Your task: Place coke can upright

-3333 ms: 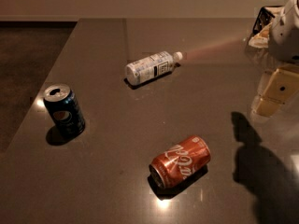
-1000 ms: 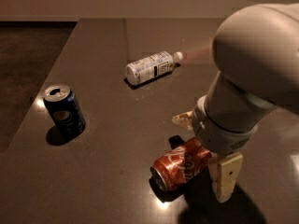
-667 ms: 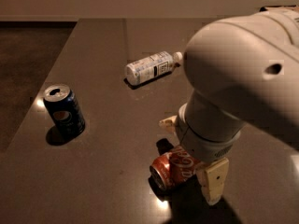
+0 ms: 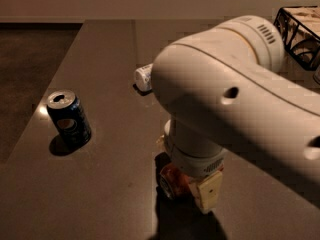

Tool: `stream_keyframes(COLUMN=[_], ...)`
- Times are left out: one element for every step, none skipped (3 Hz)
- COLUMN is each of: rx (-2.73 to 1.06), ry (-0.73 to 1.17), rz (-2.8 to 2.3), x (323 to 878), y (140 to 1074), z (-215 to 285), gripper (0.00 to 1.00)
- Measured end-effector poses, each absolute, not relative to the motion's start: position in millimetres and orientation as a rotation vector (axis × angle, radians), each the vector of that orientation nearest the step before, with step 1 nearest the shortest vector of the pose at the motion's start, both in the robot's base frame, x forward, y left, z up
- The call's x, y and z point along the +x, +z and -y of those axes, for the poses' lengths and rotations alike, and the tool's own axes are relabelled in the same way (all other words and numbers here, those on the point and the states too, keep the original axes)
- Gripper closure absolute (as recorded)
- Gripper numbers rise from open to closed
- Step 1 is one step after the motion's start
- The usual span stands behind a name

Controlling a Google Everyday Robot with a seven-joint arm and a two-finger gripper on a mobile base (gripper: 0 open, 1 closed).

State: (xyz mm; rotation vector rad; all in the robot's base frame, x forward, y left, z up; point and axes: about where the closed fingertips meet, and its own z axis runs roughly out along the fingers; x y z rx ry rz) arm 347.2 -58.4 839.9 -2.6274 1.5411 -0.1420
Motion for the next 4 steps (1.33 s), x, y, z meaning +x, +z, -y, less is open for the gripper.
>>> stream_keyframes(rx=[-2.652, -2.63, -2.557, -2.445], ry=[-0.176, -0.16, -0.066, 0.13], rz=[-1.551, -1.591, -1.632, -1.659], x=[349, 353, 367, 387], y=[838, 847, 871, 900], z=[56, 59, 68, 80], gripper=[0.39, 0.63, 0.86, 1.0])
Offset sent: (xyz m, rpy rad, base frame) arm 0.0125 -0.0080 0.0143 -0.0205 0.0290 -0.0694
